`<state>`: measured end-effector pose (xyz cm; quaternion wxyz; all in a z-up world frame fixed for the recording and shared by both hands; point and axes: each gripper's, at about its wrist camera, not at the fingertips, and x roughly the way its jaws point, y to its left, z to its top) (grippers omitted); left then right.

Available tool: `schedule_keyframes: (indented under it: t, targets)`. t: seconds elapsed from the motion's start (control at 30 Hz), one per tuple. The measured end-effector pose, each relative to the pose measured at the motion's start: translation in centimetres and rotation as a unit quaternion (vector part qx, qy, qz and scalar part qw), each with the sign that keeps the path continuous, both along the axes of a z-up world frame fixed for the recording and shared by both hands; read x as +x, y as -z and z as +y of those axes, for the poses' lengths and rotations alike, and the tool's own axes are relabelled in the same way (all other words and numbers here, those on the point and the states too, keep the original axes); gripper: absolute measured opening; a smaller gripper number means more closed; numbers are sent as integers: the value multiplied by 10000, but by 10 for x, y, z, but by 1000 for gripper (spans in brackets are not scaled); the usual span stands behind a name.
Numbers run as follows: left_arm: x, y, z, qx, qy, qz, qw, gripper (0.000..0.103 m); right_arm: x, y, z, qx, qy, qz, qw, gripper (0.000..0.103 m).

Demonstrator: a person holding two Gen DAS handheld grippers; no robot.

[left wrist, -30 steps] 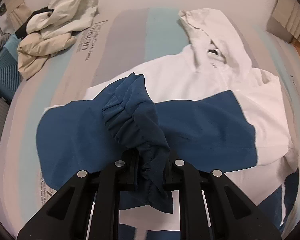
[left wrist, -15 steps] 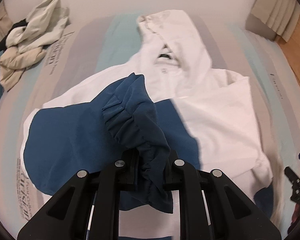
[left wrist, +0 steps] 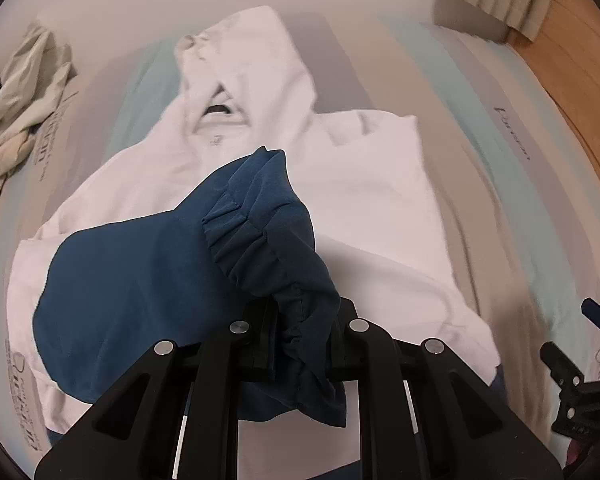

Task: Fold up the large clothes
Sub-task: 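Fold the held cuff across the jacket body and release it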

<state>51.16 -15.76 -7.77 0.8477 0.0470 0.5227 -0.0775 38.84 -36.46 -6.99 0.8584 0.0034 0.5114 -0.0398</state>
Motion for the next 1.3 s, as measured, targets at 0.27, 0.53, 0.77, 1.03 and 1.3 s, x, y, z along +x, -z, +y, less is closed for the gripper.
schedule_keyframes:
  t: [0.27,0.53,0.77,1.03,1.3]
  targets:
    - [0,8,-44,-9,175,72,9998,14,-11,7,-17,-7,39,60,10000,94]
    - [6,24,-74,218,277,168,9992,14,-15,14,-32,10,20,65,10000,94]
    - [8,43,-86,411,326,283,9982,14,-14,21,-38,-6,5,104,9999,94]
    - [12,41,-82,340,251,558,9975,56,-8,10,-40,-21,-26,86,10000,94]
    - [13,-18,-30,-78,586,92,9982,92,20,-30,-20,-26,-185,-73,9998,94]
